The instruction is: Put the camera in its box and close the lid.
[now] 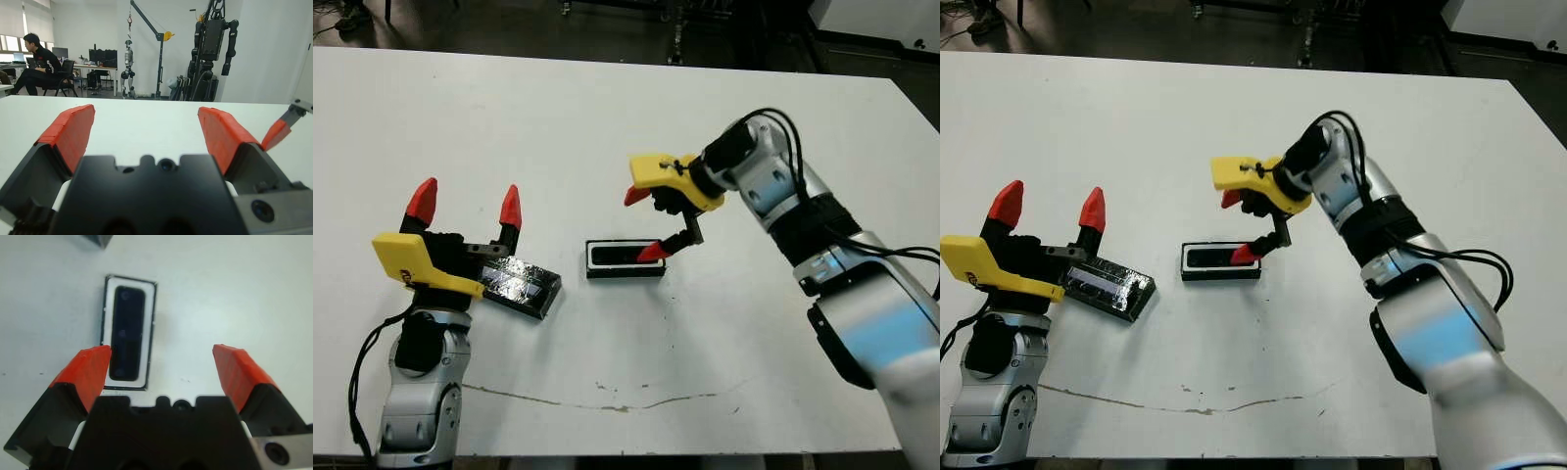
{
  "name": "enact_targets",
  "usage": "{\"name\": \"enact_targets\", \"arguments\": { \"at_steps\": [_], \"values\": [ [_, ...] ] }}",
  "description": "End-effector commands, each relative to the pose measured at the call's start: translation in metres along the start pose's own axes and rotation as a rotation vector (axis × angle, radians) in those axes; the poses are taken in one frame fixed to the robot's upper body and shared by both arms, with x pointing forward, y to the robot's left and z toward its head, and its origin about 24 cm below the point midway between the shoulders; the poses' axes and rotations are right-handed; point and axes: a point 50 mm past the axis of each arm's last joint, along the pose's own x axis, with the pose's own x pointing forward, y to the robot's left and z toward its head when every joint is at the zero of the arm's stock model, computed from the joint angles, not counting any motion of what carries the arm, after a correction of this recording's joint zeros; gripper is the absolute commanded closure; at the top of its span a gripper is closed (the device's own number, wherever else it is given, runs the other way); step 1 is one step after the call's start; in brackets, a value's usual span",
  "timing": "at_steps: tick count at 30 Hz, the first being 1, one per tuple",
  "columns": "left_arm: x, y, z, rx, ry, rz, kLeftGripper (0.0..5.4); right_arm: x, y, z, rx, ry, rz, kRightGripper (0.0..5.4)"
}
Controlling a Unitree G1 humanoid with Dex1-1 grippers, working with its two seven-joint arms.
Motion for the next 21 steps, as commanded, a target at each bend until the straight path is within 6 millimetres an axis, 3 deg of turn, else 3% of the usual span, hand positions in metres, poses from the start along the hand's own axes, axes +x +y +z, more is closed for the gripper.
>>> {"name": "enact_targets", "arguments": {
  "at_steps": [1, 10, 17, 21],
  "values": [
    [-0.001, 0.002, -0.003, -0.002, 0.015, 0.007, 0.00, -0.025, -0.011, 0.000, 0.046, -0.038, -0.081, 0.01],
    [-0.002, 0.005, 0.000, 0.007, 0.023, -0.004, 0.00, -0.068, -0.014, -0.003, 0.138, -0.216, -0.344, 0.01],
    [0.005, 0.018, 0.020, 0.110, 0.004, -0.112, 0.00, -0.087, 0.025, -0.020, 0.330, -0.439, -0.664, 0.01],
    [0.010, 0.026, 0.030, 0.155, -0.014, -0.157, 0.00, -0.087, 0.049, -0.038, 0.468, -0.499, -0.797, 0.48]
  ]
}}
